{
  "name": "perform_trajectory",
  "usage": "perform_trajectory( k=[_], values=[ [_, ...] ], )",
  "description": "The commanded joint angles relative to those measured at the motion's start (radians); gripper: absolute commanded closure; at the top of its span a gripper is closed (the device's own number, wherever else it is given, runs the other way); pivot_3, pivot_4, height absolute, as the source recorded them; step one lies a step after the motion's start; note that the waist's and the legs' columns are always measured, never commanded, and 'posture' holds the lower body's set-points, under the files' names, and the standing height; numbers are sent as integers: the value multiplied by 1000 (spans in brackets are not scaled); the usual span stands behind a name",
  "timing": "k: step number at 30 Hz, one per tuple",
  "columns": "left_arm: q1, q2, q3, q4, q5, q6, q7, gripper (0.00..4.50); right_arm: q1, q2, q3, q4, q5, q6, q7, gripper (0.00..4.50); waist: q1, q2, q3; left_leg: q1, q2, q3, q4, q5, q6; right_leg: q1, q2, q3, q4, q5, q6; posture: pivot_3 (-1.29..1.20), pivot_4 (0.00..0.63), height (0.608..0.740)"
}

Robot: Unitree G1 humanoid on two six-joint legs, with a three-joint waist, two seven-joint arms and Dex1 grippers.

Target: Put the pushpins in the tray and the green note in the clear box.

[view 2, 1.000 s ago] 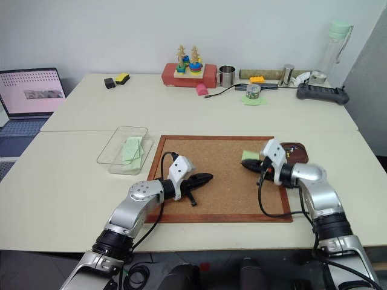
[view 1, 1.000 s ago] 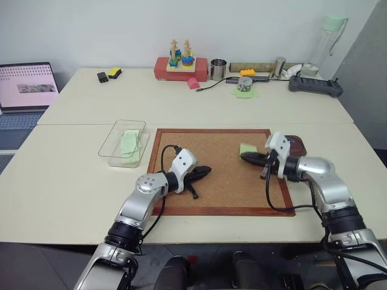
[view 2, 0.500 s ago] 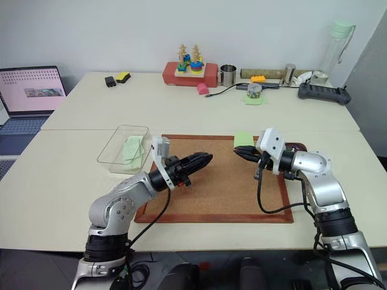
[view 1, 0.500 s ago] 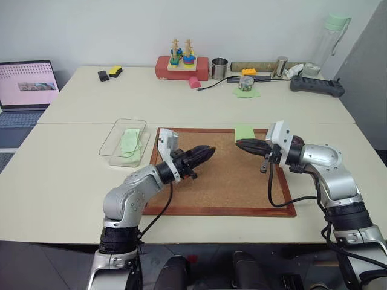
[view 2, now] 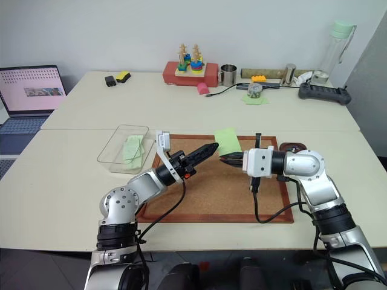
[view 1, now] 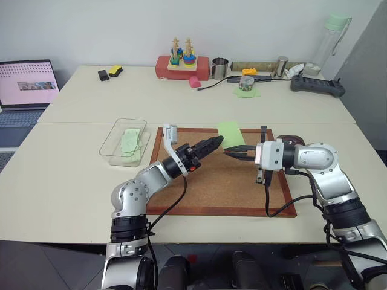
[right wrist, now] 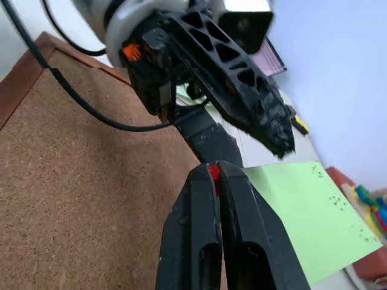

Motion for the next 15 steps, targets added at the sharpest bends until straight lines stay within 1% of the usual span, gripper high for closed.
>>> perform_trajectory(
  k=[1,4,6,8,9,14,15],
  values=[
    [-30,-15,-37,-19,-19,-7,-21,746,-19,-10,12,-2,-10,-74,11,4500,0,0,0,0,0,0,0,0,0,0,0,0,0,0,0,0,150,740],
    [-33,-20,-46,-20,-25,-11,-30,746,-21,-10,21,5,-11,-94,12,4500,0,0,0,0,0,0,0,0,0,0,0,0,0,0,-1,0,150,740],
    [-34,-20,-50,-16,-19,-18,-33,1095,-20,-7,25,4,-12,-99,13,4500,0,0,0,0,0,0,0,0,0,0,0,0,0,1,-1,0,150,740],
    [-33,-15,-56,-15,-13,-24,-39,1332,-19,-5,28,4,-12,-102,12,4500,0,0,0,0,0,0,0,0,0,0,0,0,0,1,-1,0,150,740],
    [-31,-14,-59,-16,-11,-26,-42,1592,-19,-5,30,5,-12,-104,11,4500,0,0,0,0,0,0,0,0,0,0,0,0,0,1,-1,0,150,740],
    [-23,-10,-66,-20,-6,-39,-49,2362,-17,-5,34,6,-9,-108,7,4500,0,0,0,0,0,0,0,0,0,0,0,0,0,1,-1,0,150,740],
    [-22,-9,-68,-19,-5,-41,-50,2596,-17,-5,34,6,-9,-109,7,4500,0,0,0,0,0,0,0,0,0,0,0,0,0,1,-2,0,150,740]
  ],
)
